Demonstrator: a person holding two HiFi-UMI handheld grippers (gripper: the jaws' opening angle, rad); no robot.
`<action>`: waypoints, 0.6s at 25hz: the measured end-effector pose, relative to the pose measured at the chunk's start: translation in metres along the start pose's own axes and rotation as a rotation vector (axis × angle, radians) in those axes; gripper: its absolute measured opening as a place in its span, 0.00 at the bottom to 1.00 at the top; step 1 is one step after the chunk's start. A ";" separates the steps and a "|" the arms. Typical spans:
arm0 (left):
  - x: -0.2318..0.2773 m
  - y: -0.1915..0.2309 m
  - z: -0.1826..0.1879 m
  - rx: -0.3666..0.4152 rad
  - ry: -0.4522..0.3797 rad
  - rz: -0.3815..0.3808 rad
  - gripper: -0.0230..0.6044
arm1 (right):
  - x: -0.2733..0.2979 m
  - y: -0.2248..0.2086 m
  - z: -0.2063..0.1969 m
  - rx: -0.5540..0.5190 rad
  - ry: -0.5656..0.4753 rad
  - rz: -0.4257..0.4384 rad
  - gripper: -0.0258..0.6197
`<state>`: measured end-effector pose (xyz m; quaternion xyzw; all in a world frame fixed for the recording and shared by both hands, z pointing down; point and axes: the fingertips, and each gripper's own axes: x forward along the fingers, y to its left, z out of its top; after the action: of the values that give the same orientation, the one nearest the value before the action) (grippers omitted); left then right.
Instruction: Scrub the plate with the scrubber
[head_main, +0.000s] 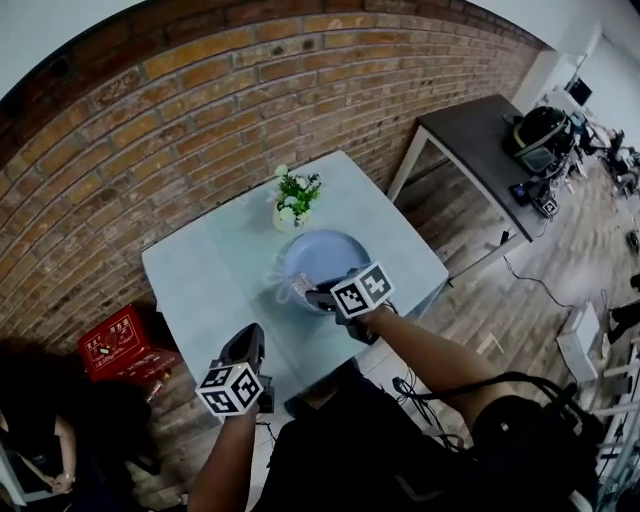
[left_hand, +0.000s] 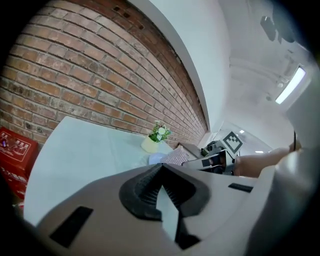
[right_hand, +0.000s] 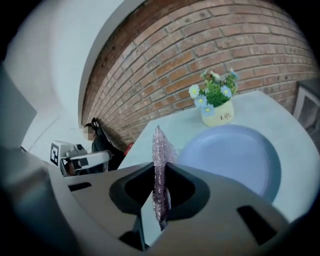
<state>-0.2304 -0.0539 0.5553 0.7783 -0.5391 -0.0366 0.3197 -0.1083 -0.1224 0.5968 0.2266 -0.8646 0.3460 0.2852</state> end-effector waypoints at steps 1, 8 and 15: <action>0.001 -0.005 0.003 -0.004 -0.004 -0.027 0.06 | -0.007 0.007 0.005 0.015 -0.043 0.011 0.15; 0.005 -0.038 0.049 0.202 -0.087 -0.033 0.05 | -0.077 0.039 0.048 -0.051 -0.291 -0.003 0.15; -0.008 -0.073 0.103 0.299 -0.204 -0.023 0.05 | -0.150 0.049 0.082 -0.271 -0.454 -0.114 0.15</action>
<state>-0.2154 -0.0792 0.4318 0.8156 -0.5592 -0.0386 0.1436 -0.0545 -0.1203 0.4268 0.3063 -0.9307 0.1512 0.1309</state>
